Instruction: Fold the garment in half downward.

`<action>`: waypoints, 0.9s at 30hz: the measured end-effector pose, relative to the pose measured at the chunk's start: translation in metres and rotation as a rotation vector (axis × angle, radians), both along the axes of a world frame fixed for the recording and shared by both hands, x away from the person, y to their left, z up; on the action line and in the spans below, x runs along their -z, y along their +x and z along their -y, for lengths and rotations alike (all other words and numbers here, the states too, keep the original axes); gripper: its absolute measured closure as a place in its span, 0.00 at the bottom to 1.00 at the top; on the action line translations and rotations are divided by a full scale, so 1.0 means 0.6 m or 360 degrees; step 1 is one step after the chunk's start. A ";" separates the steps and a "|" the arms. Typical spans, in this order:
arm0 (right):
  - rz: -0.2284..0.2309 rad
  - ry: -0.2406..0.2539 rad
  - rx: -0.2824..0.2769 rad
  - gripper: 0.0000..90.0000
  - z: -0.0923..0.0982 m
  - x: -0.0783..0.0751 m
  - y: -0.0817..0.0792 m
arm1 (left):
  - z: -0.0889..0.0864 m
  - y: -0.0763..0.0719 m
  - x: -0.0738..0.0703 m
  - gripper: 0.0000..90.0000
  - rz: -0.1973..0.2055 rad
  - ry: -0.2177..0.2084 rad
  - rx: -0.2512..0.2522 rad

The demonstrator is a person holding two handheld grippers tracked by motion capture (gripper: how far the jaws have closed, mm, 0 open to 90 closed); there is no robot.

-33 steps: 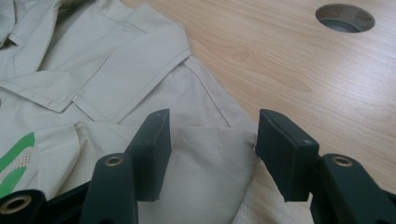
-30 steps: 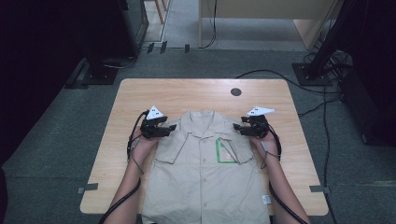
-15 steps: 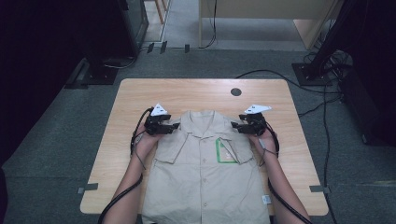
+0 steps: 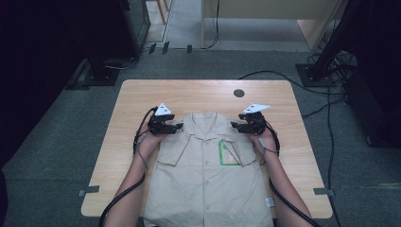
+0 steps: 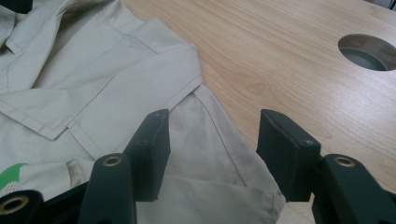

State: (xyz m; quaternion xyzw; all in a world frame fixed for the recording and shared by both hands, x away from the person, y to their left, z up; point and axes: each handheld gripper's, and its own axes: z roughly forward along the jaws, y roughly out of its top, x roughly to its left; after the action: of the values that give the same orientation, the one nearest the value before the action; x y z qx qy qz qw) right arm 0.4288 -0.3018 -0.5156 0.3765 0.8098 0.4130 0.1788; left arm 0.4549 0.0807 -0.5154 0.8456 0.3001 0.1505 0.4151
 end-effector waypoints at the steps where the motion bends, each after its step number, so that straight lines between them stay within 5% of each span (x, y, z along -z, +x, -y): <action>1: 0.0000 0.0000 0.0000 0.49 0.000 0.000 0.000 | 0.000 0.000 0.000 0.44 0.0000 0.0000 0.0000; 27: -0.0047 -0.0050 -0.0031 0.51 -0.013 0.016 0.025 | 0.011 0.016 0.006 0.54 -0.0049 0.0055 0.0045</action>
State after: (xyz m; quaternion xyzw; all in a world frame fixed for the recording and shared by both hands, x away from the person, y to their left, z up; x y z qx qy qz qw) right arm 0.4437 -0.2943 -0.5251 0.3717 0.8224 0.3964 0.1687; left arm 0.4644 0.0744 -0.5193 0.8589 0.2920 0.1367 0.3979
